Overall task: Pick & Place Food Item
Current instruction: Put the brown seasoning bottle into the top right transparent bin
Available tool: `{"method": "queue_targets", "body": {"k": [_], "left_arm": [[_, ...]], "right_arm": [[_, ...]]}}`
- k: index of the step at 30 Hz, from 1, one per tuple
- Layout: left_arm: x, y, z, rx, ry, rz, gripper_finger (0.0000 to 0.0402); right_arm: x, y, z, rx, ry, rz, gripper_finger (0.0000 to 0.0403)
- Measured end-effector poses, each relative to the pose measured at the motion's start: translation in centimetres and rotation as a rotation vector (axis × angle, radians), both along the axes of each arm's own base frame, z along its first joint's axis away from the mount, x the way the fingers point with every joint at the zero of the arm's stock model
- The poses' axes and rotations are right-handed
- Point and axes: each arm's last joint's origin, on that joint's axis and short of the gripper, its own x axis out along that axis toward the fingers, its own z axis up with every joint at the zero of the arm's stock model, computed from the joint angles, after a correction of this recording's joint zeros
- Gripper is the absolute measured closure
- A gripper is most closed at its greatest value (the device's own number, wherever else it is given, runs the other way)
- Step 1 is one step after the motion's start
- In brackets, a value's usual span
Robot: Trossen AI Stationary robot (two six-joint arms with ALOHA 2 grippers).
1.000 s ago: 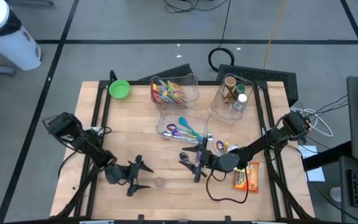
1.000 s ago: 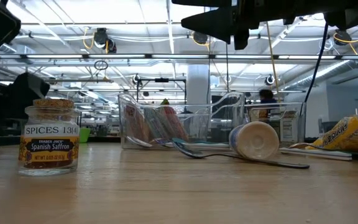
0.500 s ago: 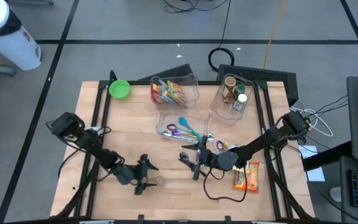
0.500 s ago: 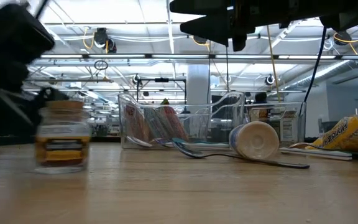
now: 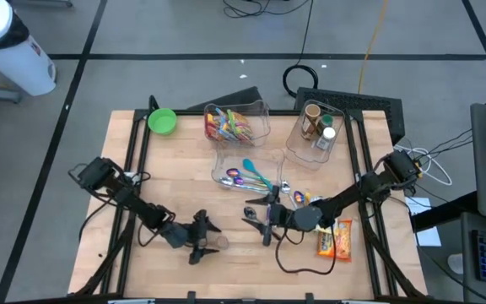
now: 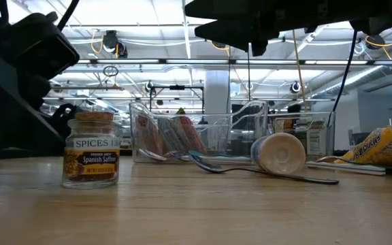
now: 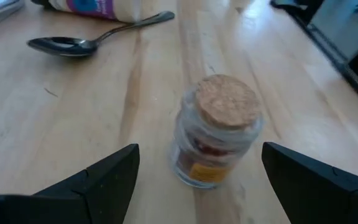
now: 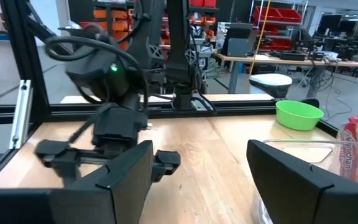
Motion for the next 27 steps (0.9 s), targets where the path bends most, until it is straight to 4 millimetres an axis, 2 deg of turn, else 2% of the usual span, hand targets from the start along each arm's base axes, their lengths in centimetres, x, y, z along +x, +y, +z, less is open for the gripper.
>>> {"method": "queue_targets", "body": {"k": [8, 17, 27], "left_arm": [[0.6, -0.4, 0.1, 0.027, 0.02, 0.009, 0.0055], [2.2, -1.5, -2.2, 0.03, 0.022, 0.037, 0.0055], [2.5, -1.7, -2.8, 0.066, 0.048, 0.014, 0.0055]], "right_arm": [[0.3, -0.7, -0.1, -0.005, 0.011, -0.022, 0.0149], [0.4, -1.1, -0.1, -0.006, 0.014, -0.033, 0.0149], [0.4, -1.1, -0.2, -0.008, 0.019, -0.032, 0.0149]]}}
